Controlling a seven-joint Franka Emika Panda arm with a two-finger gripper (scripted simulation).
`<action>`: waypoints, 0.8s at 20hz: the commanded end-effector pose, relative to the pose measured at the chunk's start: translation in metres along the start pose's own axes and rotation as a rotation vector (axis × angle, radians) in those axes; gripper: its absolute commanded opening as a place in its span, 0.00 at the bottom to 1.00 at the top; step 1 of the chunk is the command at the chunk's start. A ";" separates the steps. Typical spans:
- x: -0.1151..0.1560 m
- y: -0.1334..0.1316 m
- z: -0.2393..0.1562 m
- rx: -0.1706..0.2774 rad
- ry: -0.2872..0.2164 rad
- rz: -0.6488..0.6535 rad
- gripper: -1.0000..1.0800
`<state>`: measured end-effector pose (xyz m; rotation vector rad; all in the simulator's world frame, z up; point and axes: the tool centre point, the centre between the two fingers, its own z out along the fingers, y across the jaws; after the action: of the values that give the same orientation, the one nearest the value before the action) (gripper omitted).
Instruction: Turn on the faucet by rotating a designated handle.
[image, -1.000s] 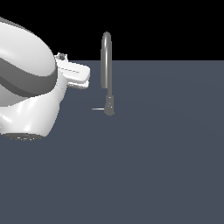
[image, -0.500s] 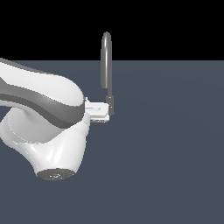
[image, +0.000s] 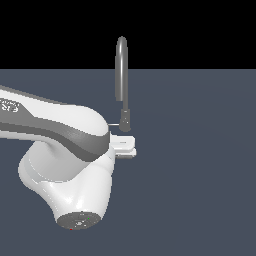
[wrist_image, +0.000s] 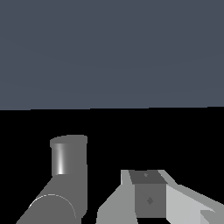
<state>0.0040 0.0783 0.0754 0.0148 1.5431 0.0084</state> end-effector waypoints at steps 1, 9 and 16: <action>0.007 -0.008 -0.002 0.011 0.020 -0.009 0.00; 0.005 -0.024 0.001 0.039 0.027 -0.021 0.00; -0.011 -0.018 0.001 0.039 0.027 -0.021 0.00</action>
<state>0.0049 0.0580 0.0803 0.0298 1.5708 -0.0389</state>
